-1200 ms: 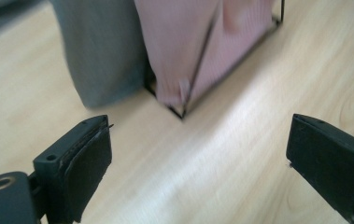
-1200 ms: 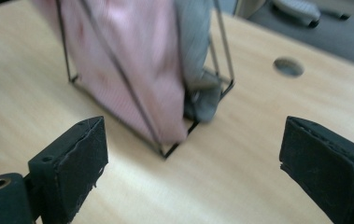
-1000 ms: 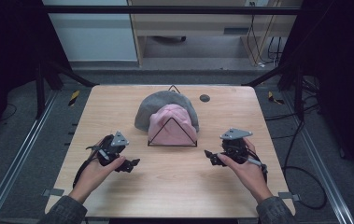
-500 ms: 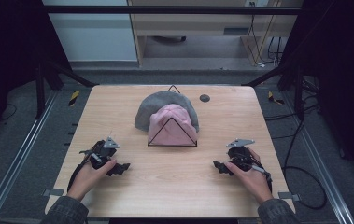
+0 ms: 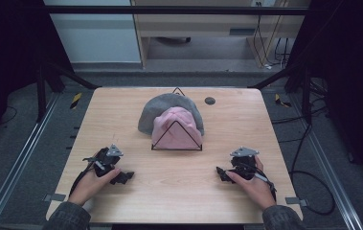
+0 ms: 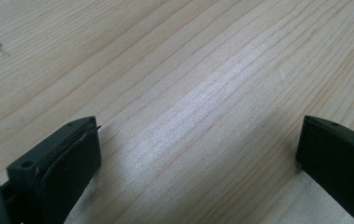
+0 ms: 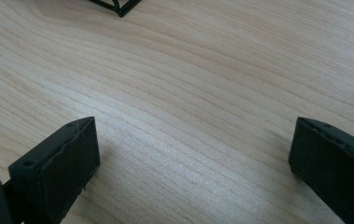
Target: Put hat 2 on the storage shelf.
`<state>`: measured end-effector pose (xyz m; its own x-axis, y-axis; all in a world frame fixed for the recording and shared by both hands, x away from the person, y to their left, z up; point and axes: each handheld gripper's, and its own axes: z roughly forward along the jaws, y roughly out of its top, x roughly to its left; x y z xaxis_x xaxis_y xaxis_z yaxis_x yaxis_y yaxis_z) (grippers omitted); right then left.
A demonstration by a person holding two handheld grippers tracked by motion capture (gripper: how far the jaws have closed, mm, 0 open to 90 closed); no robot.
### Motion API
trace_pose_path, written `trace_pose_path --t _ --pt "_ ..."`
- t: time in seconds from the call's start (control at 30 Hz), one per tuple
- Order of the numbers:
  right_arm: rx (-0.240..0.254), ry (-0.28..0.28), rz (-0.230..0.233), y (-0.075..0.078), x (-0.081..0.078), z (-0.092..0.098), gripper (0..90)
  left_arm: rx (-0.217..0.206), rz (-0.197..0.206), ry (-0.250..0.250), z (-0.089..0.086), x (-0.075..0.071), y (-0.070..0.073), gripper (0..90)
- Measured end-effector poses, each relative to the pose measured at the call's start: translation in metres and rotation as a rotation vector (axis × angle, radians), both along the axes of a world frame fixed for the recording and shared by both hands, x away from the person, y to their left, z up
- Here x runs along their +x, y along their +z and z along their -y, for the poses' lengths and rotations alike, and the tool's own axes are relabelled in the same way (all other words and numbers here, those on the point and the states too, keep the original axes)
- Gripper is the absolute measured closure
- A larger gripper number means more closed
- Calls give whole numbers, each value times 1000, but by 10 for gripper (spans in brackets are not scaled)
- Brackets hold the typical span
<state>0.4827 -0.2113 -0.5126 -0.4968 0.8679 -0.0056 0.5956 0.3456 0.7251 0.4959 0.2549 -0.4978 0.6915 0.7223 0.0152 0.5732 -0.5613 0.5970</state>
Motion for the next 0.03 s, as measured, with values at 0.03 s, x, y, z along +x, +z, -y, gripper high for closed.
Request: trace_pose_path --t 0.03 --pt "0 0 0 0 0 0 20 0 0 0 0 0 0 0"
